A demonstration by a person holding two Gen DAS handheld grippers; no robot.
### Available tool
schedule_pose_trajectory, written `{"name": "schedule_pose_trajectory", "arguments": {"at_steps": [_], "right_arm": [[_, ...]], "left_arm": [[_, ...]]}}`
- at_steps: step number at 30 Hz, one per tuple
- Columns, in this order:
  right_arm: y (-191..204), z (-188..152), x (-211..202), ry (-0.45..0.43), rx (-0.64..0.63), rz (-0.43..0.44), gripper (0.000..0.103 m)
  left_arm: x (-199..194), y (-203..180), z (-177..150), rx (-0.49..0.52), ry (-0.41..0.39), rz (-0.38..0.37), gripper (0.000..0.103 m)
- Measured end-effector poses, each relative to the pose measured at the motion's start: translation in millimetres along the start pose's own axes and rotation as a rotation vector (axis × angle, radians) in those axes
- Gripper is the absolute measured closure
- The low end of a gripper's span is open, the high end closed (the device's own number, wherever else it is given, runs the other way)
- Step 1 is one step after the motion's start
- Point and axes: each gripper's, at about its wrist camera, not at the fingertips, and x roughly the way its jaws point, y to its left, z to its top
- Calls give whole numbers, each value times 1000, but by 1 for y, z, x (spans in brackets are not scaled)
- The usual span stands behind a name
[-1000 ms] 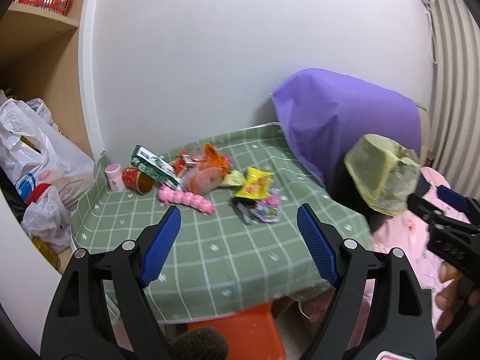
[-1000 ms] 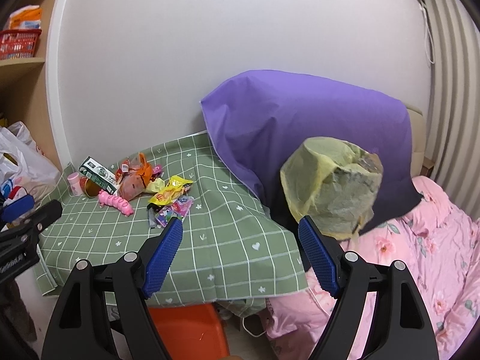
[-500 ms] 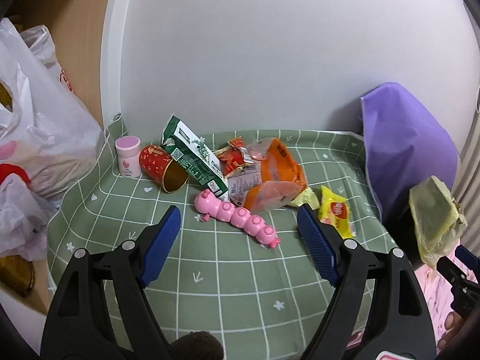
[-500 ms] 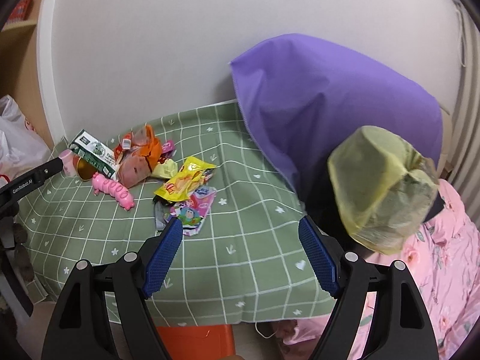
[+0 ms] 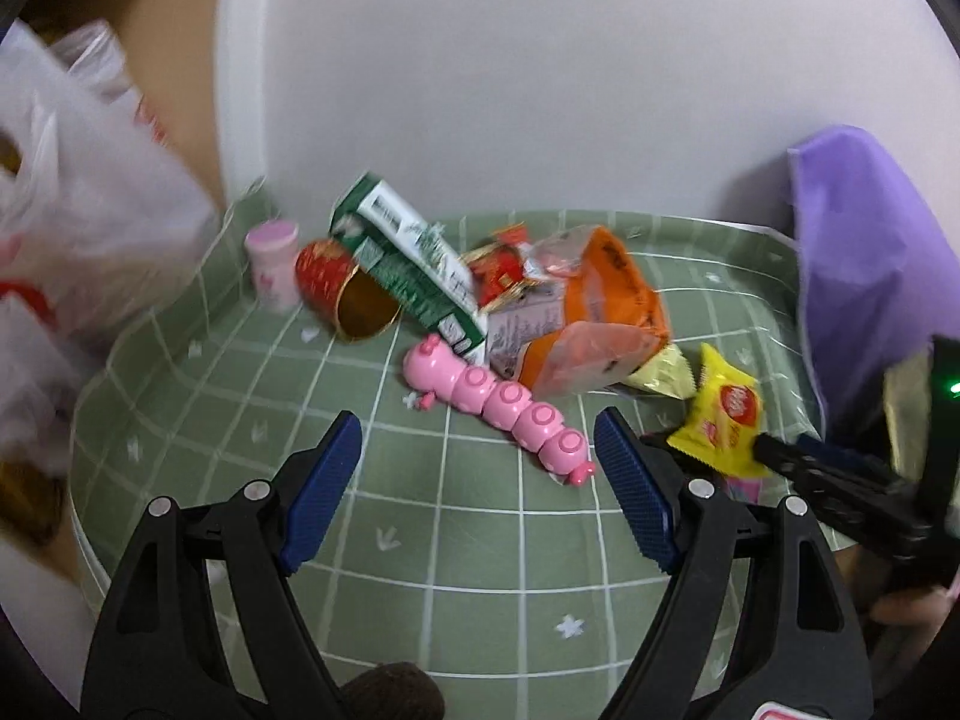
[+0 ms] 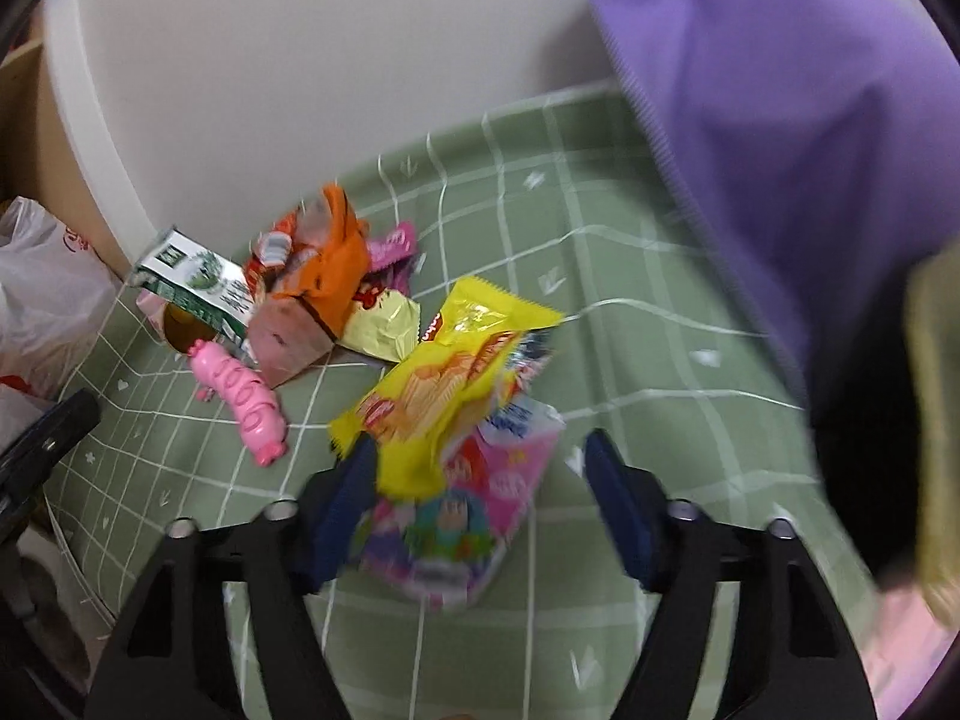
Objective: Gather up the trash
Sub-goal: 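Grasp the yellow Nabati wrapper with the right gripper, then grasp the white-green Satine milk carton with the left gripper while the right holds the wrapper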
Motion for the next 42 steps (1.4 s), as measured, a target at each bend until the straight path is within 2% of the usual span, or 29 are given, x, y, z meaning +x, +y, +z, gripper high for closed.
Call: {"name": "schedule_pose_trajectory", "arguments": {"at_steps": [3,4,7,10,14,17,19,23,25,28,33,35,39,41,42], "right_arm": [[-11,12,26,34,-5,69,43],[-14,16,33,52,-7,95,47],[-18,27,46,101,-38,223,70],[-13,33,45,131,-89,302,85],[-9,37,28,101,-125,323,90],[-6,37,15,70,-139,296,91],[-3,36,2,28,-140,253,91],[10,30,-19,-17,-121,112,91],[10,26,-33,-32,-85,93,91],[18,23,-46,-49,-105,12,91],[32,13,-58,-52,-98,-41,91],[36,8,-65,-64,-107,-54,91],[39,3,-62,-59,-81,-37,91],[38,2,-59,-54,-70,-28,91],[39,1,-57,-55,-68,-24,91]], "left_arm": [[8,-13,4,-34,-7,75,27],[10,-14,6,-52,-6,89,27],[15,-16,12,-121,14,90,26],[19,-17,18,-94,29,100,26],[23,-5,25,-117,47,102,26],[26,12,32,-124,62,76,26],[26,25,41,-90,30,60,26],[34,54,71,-61,-34,-74,27],[45,69,92,-63,-45,-128,29],[66,87,117,-68,-67,-151,32],[109,114,126,-174,21,-205,43],[118,117,125,-204,52,-237,44],[130,105,127,-157,90,-261,46],[136,96,128,-131,112,-261,52],[137,91,128,-117,120,-260,58]]}}
